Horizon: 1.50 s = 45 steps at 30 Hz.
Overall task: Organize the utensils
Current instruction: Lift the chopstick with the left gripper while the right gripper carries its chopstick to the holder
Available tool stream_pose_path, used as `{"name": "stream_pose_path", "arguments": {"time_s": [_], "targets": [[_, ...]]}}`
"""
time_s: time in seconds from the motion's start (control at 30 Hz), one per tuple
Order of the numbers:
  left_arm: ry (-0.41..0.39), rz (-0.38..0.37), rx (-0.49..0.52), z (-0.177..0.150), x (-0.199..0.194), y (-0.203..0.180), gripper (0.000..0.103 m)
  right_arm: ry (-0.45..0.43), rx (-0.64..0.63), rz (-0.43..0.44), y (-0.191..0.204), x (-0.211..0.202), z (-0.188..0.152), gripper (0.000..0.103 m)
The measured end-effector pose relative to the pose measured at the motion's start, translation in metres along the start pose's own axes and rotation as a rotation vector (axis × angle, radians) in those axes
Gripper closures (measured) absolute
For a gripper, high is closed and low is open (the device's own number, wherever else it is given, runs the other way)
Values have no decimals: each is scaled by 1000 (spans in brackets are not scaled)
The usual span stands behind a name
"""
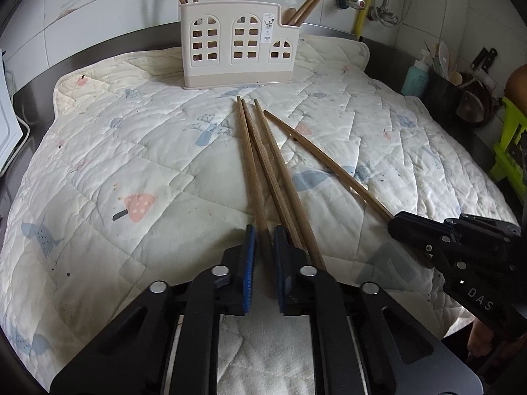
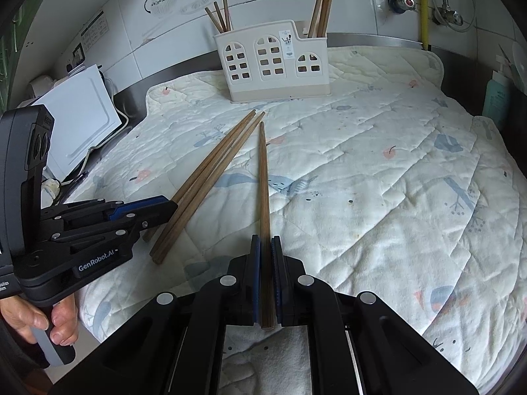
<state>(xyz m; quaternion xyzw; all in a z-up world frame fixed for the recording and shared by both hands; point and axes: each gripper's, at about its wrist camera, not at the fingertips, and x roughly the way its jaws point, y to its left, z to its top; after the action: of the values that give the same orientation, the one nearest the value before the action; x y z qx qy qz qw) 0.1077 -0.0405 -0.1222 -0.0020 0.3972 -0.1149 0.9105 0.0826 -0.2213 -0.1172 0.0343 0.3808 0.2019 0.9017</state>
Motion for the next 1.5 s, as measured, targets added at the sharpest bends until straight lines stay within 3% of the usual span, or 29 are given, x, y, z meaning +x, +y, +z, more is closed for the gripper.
{"name": "stream_pose_path", "arguments": {"time_s": [0.4, 0.6, 0.8, 0.93, 1.23, 1.5], "targets": [[34, -37, -5, 3, 3, 2, 95, -56, -33, -18, 6, -21, 16, 97], [44, -22, -3, 4, 4, 0, 94, -72, -47, -17, 9, -29, 21, 97], [29, -41, -57, 5, -1, 7, 97, -114, -72, -17, 10, -48, 36, 97], [-41, -52, -86, 12, -18, 13, 97, -151, -96, -15, 11, -63, 51, 97], [-222, -38, -31, 47, -59, 18, 98, -211, -136, 0, 9, -89, 95, 97], [-256, -53, -11, 73, -67, 25, 98, -223, -175, 20, 8, -98, 137, 97]]}}
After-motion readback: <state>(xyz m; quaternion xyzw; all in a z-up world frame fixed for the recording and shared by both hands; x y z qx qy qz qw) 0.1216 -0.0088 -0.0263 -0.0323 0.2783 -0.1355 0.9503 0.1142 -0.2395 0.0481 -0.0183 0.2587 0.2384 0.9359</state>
